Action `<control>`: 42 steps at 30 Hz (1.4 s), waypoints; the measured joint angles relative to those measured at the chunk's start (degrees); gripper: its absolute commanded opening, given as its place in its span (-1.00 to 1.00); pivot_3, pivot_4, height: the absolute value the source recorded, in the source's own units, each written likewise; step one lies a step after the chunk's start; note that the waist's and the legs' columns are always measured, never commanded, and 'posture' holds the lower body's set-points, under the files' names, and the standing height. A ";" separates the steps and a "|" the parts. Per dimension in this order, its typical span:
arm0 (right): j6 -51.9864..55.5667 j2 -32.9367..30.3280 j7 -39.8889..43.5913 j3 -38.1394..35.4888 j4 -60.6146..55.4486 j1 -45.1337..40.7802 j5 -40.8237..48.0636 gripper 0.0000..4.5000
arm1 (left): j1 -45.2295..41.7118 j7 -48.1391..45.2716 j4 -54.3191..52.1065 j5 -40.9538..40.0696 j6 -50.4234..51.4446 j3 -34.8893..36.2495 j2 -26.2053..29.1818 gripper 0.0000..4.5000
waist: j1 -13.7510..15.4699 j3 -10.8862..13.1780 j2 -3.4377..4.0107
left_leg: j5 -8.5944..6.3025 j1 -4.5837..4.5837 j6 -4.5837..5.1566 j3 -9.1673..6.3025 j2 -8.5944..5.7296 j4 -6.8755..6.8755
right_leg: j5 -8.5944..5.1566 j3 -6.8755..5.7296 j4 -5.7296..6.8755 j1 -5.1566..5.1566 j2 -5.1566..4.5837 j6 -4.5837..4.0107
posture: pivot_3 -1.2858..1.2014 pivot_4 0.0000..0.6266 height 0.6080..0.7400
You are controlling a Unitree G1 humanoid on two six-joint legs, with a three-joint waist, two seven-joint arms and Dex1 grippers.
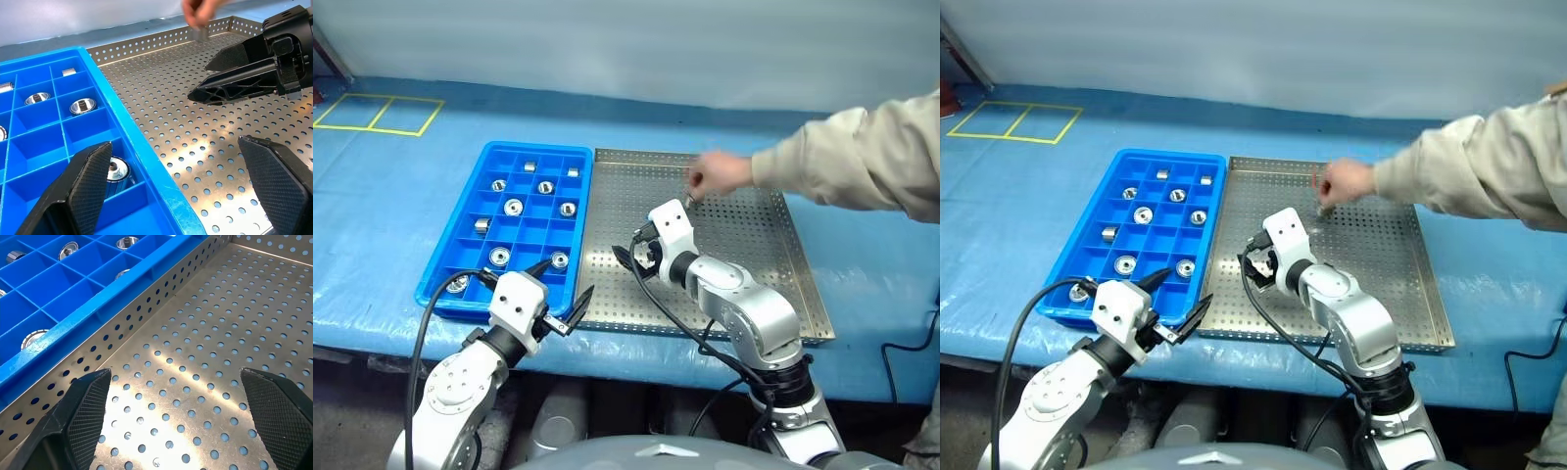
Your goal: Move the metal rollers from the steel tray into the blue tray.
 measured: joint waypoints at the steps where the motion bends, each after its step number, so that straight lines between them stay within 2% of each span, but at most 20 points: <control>1: 0.00 0.06 -0.01 0.00 -0.03 0.00 0.00 0.98 | 0.00 0.00 0.17 0.00 0.00 0.00 0.00 1.00 | 0.00 0.00 0.00 | 0.00 0.00 0.00 0.00 0.00 0.00 | 0.00 0.00 0.00 0.00 0.00 0.00 | 0.28 -0.52 1.00; 15: -2.34 2.31 -2.46 -0.95 2.51 -1.65 -0.88 0.98 | -0.54 0.00 1.24 0.06 -0.07 -0.11 0.00 1.00 | -0.03 0.00 0.00 | 0.02 0.02 -0.02 0.02 -0.01 0.00 | 0.00 0.01 0.02 0.00 0.01 0.00 | 0.27 -0.52 1.00; 22: -13.71 4.29 -8.55 -7.37 18.98 -10.03 -5.37 0.98 | -1.65 -0.10 1.40 0.04 -0.07 -0.93 0.03 1.00 | -0.07 0.00 0.00 | 0.10 0.05 -0.02 0.07 -0.07 -0.01 | 0.06 0.12 0.06 0.01 0.02 0.06 | 0.28 -0.52 1.00; 31: -30.24 4.03 -15.88 -15.17 46.71 -21.57 -8.91 0.98 | -2.18 -0.30 1.40 0.01 -0.02 -4.74 -0.35 1.00 | -0.17 0.00 0.01 | 0.11 0.09 -0.02 0.18 -0.11 -0.06 | 0.24 0.28 0.10 -0.01 0.05 -0.16 | 0.29 -0.52 1.00; 36: -36.06 3.43 -17.64 -17.75 57.93 -24.50 -9.27 0.98 | -2.34 0.40 1.40 0.79 -0.02 -7.39 -1.25 1.00 | -0.31 0.01 0.01 | 0.11 0.11 -0.01 0.26 -0.11 -0.08 | 0.26 0.37 0.12 -0.03 0.05 -0.15 | 0.29 -0.52 1.00; 42: -39.05 2.72 -18.64 -19.55 66.13 -25.71 -9.01 0.98 | -2.54 0.67 1.40 1.19 -0.03 -8.50 -1.54 1.00 | -0.39 0.02 0.03 | 0.11 0.13 0.00 0.30 -0.08 -0.08 | 0.26 0.42 0.15 -0.03 0.06 -0.15 | 0.29 -0.52 1.00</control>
